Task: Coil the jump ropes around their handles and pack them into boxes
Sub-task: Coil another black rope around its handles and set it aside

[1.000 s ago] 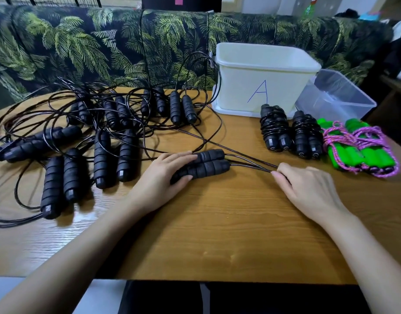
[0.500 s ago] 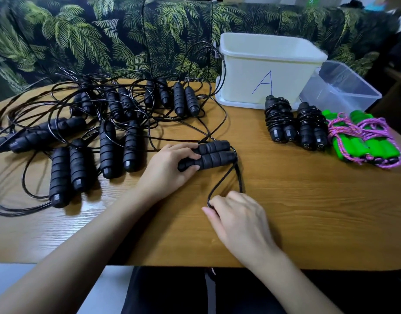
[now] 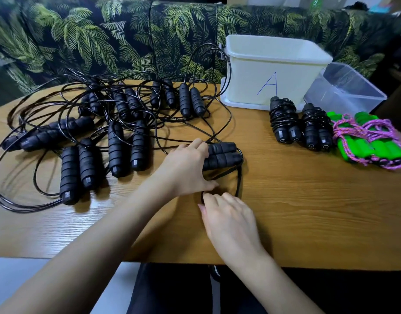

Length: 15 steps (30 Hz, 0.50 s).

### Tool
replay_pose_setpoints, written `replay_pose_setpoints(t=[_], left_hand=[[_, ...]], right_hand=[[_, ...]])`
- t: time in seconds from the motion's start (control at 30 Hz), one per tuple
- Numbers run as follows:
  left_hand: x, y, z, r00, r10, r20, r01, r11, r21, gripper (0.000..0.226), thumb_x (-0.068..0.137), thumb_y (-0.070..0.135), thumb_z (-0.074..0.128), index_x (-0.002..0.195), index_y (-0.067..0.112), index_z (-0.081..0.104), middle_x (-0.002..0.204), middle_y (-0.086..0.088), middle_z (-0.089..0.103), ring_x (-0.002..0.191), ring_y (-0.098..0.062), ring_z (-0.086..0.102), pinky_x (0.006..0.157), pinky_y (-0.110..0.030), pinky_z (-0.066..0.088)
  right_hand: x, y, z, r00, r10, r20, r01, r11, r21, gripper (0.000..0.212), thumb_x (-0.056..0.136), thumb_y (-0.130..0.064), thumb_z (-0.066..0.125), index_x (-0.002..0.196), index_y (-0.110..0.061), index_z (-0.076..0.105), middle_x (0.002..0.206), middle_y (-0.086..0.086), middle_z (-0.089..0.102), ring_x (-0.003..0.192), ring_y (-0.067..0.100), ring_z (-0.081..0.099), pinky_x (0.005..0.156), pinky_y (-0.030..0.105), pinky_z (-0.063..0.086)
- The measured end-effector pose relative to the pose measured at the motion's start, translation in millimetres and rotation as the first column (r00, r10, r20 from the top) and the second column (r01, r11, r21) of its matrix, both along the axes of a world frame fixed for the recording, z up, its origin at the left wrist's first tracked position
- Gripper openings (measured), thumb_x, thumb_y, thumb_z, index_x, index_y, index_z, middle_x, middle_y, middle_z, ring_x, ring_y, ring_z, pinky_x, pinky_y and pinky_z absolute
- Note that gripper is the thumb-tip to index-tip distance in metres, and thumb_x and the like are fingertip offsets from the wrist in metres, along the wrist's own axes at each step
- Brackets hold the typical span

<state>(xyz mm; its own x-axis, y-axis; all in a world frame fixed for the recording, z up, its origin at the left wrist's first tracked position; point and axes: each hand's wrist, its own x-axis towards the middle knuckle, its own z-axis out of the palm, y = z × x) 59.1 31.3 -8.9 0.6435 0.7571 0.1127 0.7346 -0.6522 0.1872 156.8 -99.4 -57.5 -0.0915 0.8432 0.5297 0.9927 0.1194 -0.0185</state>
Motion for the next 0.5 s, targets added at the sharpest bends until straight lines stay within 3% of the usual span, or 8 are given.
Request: replay_pose_setpoints(t=[0.17,0.23,0.33,0.43,0.5], left_hand=[[-11.0,9.0,-4.5,0.982,-0.025,0.186,0.038,0.997,-0.066,0.047,0.074,0.041,0.079,0.111,0.017,0.062,0.123,0.007,0.057,0.098,-0.019,0.061,0.08,-0.035,0.051],[-14.2,10.6,-8.6,0.964,-0.032,0.265,0.054,0.996,-0.077,0.038,0.074,0.035,0.08,0.104,0.016,0.064,0.121,0.006,0.061,0.1,-0.019,0.063,0.082,-0.037,0.053],[-16.7,11.1,-17.4,0.946,-0.044,0.323,0.066,0.996,-0.056,0.035,0.075,0.035,0.079,0.101,0.02,0.06,0.122,0.005,0.062,0.101,-0.021,0.061,0.084,-0.039,0.052],[-17.3,12.0,-27.8,0.935,-0.046,0.351,0.054,0.998,-0.012,0.036,0.076,0.036,0.078,0.101,0.02,0.057,0.113,0.005,0.064,0.096,-0.021,0.054,0.085,-0.04,0.047],[-16.3,12.6,-33.3,0.937,-0.053,0.345,0.056,0.998,0.002,0.037,0.077,0.04,0.074,0.102,0.023,0.054,0.106,0.01,0.058,0.092,-0.017,0.043,0.086,-0.039,0.042]], right_hand=[[39.4,2.7,16.4,0.993,0.109,0.056,-0.109,0.994,0.0,0.032,0.091,-0.038,0.042,0.072,-0.021,0.061,0.062,-0.008,0.058,0.063,0.016,0.056,0.052,0.028,0.045],[70.2,4.7,22.9,0.982,0.168,0.088,-0.166,0.986,-0.032,0.036,0.093,-0.043,0.041,0.071,-0.023,0.06,0.063,-0.011,0.058,0.068,0.014,0.056,0.056,0.027,0.049],[105.6,9.8,24.5,0.96,0.268,0.077,-0.257,0.957,-0.132,0.039,0.097,-0.046,0.039,0.076,-0.023,0.062,0.071,-0.014,0.058,0.079,0.011,0.057,0.081,0.031,0.056],[124.7,13.8,21.3,0.946,0.318,0.068,-0.303,0.937,-0.171,0.038,0.098,-0.049,0.04,0.078,-0.024,0.06,0.082,-0.013,0.057,0.087,0.01,0.055,0.107,0.035,0.044],[133.8,14.1,19.3,0.941,0.324,0.093,-0.305,0.936,-0.174,0.037,0.099,-0.05,0.038,0.077,-0.026,0.055,0.094,-0.011,0.055,0.092,0.006,0.052,0.113,0.033,0.033]])
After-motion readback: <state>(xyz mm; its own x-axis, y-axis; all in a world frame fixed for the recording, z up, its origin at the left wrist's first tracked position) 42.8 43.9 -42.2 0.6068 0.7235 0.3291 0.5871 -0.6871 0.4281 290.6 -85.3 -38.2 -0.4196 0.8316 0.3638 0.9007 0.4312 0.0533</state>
